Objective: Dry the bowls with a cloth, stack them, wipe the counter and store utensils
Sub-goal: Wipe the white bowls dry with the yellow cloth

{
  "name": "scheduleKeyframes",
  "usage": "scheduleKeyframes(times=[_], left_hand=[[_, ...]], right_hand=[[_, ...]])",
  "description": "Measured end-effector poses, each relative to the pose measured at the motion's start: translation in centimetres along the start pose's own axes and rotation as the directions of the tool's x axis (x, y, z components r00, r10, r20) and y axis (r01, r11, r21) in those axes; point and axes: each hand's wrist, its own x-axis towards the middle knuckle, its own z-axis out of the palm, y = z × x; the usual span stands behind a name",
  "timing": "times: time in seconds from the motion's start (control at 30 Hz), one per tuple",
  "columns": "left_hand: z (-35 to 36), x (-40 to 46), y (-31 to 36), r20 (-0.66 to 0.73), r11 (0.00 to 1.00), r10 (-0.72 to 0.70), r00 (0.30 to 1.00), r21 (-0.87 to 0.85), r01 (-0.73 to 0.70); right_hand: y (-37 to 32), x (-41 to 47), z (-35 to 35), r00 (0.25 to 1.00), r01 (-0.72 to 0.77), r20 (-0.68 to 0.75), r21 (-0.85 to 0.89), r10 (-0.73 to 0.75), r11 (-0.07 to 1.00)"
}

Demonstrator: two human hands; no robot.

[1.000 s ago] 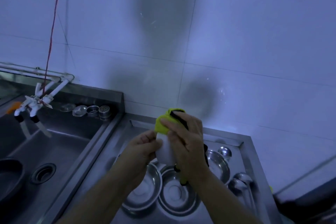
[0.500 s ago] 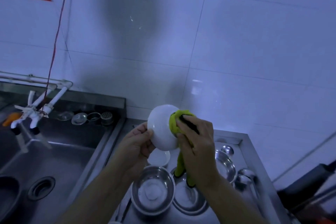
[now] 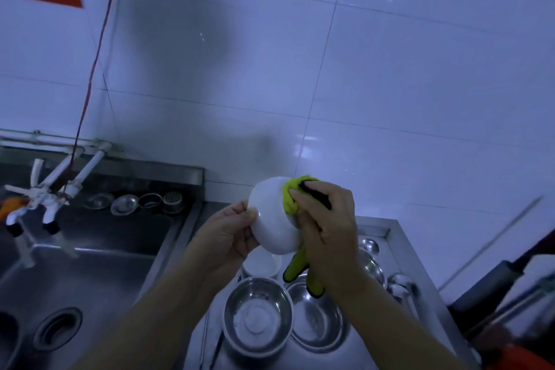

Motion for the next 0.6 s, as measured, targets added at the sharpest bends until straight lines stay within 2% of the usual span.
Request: scheduleKeyframes(times=[0.07, 0.17, 0.23, 0.3, 0.47, 0.6], left_hand=[[0.0, -0.1, 0.3, -0.036, 1.0, 0.016, 0.999, -0.02, -0.017], [0.6, -0.2, 0.3, -0.08, 0.998, 0.032, 0.996, -0.048, -0.036], [1.6, -0.5, 0.0, -0.082, 0.996, 0.041, 0.996, -0.075, -0.047], [2.3, -0.5, -0.2, -0.102, 0.991, 0.045, 0.994, -0.124, -0.057], [3.0, -1.1, -0.5, -0.141, 0.963, -0.01, 0.99, -0.269, -0.029], [3.5, -1.6, -0.7, -0.135, 0.912, -0.114, 0.984, -0.407, 0.05]], right_hand=[[-0.5, 0.1, -0.6, 0.999, -0.018, 0.033, 0.05, 0.017, 0.999], [-1.9, 1.1, -0.5, 0.988, -0.154, 0.022, 0.14, 0.152, 0.978], [-3.3, 1.4, 0.5, 0.982, -0.179, 0.074, 0.114, 0.171, 0.977], [-4.0, 0.9, 1.3, 0.987, -0.139, 0.092, 0.073, 0.132, 0.988], [-3.5, -1.6, 1.9, 0.997, 0.065, -0.027, -0.126, -0.069, 0.99], [-2.4, -3.6, 1.6, 0.984, 0.139, -0.092, -0.166, -0.156, 0.976]])
